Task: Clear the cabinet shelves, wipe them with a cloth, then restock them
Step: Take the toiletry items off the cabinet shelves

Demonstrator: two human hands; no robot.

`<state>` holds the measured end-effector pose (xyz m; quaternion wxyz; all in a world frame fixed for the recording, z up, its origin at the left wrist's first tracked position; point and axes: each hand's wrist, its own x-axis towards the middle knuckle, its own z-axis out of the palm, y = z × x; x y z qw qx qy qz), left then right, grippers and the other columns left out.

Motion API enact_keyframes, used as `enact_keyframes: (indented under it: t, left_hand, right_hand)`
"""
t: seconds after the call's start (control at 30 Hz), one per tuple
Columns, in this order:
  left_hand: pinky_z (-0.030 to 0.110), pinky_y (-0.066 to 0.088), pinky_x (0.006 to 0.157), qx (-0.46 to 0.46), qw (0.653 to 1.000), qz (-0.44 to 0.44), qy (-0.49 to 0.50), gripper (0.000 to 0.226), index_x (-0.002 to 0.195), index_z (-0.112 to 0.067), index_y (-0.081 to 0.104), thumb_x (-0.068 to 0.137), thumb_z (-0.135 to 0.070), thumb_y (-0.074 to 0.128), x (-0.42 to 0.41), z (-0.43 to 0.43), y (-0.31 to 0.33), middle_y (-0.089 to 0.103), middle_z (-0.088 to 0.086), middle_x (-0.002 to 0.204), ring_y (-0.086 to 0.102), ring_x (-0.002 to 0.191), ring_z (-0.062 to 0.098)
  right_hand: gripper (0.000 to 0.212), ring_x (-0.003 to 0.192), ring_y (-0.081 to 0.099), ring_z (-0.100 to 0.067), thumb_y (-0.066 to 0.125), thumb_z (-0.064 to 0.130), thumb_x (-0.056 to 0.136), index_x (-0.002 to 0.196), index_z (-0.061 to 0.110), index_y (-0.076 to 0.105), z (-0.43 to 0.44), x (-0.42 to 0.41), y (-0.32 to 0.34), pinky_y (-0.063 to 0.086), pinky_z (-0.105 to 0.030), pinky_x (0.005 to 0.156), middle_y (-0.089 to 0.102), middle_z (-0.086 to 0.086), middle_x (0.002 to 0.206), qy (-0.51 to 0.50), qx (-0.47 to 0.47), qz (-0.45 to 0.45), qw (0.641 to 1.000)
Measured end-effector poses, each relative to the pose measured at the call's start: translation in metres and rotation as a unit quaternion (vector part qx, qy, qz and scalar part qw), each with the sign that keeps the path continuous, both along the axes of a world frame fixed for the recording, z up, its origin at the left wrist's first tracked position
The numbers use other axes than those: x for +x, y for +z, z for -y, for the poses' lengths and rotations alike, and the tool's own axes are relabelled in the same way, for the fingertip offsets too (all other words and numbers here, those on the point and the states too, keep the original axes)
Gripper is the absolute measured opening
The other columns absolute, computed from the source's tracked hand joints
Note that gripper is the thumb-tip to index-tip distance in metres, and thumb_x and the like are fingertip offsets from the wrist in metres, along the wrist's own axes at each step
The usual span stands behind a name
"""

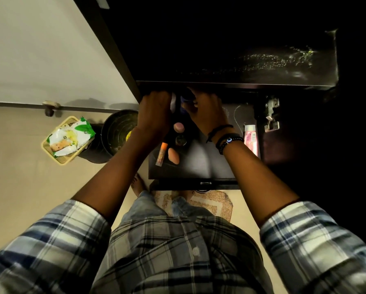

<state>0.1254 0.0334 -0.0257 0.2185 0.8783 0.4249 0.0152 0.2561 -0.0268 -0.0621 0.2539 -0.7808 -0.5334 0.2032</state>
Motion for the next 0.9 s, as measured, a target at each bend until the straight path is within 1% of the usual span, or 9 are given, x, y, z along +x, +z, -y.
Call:
enact_keyframes:
  t: [0.07,0.13,0.3,0.37,0.43,0.5,0.63,0.73,0.9]
  left_hand:
    - [0.037,0.043,0.077,0.002,1.000,-0.004,-0.009,0.026,0.110,0.006,0.057,0.085,0.002,0.057,-0.003,0.003,0.000,0.061,0.024,0.111,0.058,0.101,0.038]
    - [0.032,0.039,0.074,0.000,1.000,0.007,-0.016,0.022,0.109,0.004,0.057,0.088,0.001,0.052,-0.005,0.007,-0.001,0.059,0.023,0.110,0.057,0.099,0.037]
    - [0.042,0.047,0.091,-0.006,0.998,0.052,-0.045,0.049,0.126,-0.001,0.048,0.080,-0.006,0.065,0.001,0.024,0.001,0.045,0.020,0.134,0.047,0.118,0.037]
    - [0.041,0.048,0.091,-0.020,0.994,0.092,-0.060,0.056,0.134,-0.001,0.041,0.081,0.004,0.057,0.005,0.040,0.003,0.041,0.020,0.140,0.046,0.121,0.037]
    - [0.040,0.045,0.097,-0.030,0.991,0.110,-0.077,0.067,0.141,-0.002,0.033,0.079,0.014,0.051,0.009,0.057,0.000,0.036,0.018,0.146,0.042,0.129,0.036]
    - [0.040,0.038,0.107,-0.036,0.990,0.098,-0.098,0.070,0.143,-0.005,0.030,0.079,0.014,0.051,0.012,0.072,-0.011,0.032,0.016,0.150,0.034,0.137,0.032]
    - [0.036,0.030,0.111,-0.055,0.989,0.070,-0.120,0.069,0.144,-0.005,0.030,0.080,0.013,0.048,0.012,0.095,-0.026,0.031,0.014,0.151,0.028,0.140,0.030]
    - [0.040,0.032,0.112,-0.054,0.986,0.065,-0.145,0.071,0.143,-0.004,0.030,0.077,0.016,0.048,0.008,0.103,-0.029,0.031,0.016,0.150,0.028,0.139,0.032]
    - [0.044,0.040,0.105,-0.058,0.988,0.059,-0.133,0.069,0.144,-0.006,0.029,0.082,0.011,0.053,-0.001,0.101,-0.029,0.030,0.016,0.150,0.030,0.138,0.033]
  right_hand:
    - [0.044,0.109,0.062,-0.035,0.057,0.028,0.087,0.129,0.012,0.054,0.002,0.000,0.001,0.054,-0.049,0.085,0.063,-0.016,0.120,0.001,0.012,-0.004,1.000]
    - [0.049,0.111,0.060,-0.036,0.059,0.025,0.085,0.131,0.010,0.052,0.009,0.003,0.001,0.053,-0.049,0.087,0.062,-0.017,0.123,-0.015,0.015,-0.015,1.000]
    - [0.052,0.114,0.059,-0.031,0.059,0.003,0.081,0.133,0.009,0.051,0.056,0.022,-0.002,0.052,-0.045,0.094,0.060,-0.015,0.127,-0.150,0.012,-0.055,0.987]
    - [0.053,0.119,0.056,-0.030,0.061,0.005,0.082,0.134,0.008,0.049,0.084,0.030,-0.010,0.046,-0.039,0.102,0.058,-0.014,0.130,-0.202,-0.049,-0.035,0.978]
    - [0.051,0.121,0.052,-0.034,0.061,0.007,0.084,0.133,0.007,0.049,0.111,0.036,-0.022,0.043,-0.036,0.102,0.056,-0.017,0.130,-0.236,-0.113,-0.009,0.965]
    - [0.050,0.124,0.049,-0.036,0.059,0.004,0.084,0.133,0.004,0.047,0.133,0.040,-0.040,0.040,-0.038,0.104,0.049,-0.018,0.137,-0.242,-0.158,0.005,0.957]
    - [0.057,0.127,0.040,-0.040,0.060,0.004,0.084,0.138,0.006,0.043,0.159,0.041,-0.066,0.036,-0.039,0.109,0.030,-0.019,0.149,-0.226,-0.236,0.022,0.945]
    - [0.056,0.126,0.038,-0.039,0.061,0.000,0.084,0.137,0.008,0.044,0.166,0.039,-0.074,0.038,-0.040,0.106,0.030,-0.019,0.146,-0.231,-0.242,0.037,0.942]
    - [0.048,0.117,0.044,-0.038,0.060,0.002,0.086,0.132,0.009,0.047,0.155,0.045,-0.072,0.045,-0.042,0.097,0.045,-0.022,0.130,-0.266,-0.264,0.071,0.924]
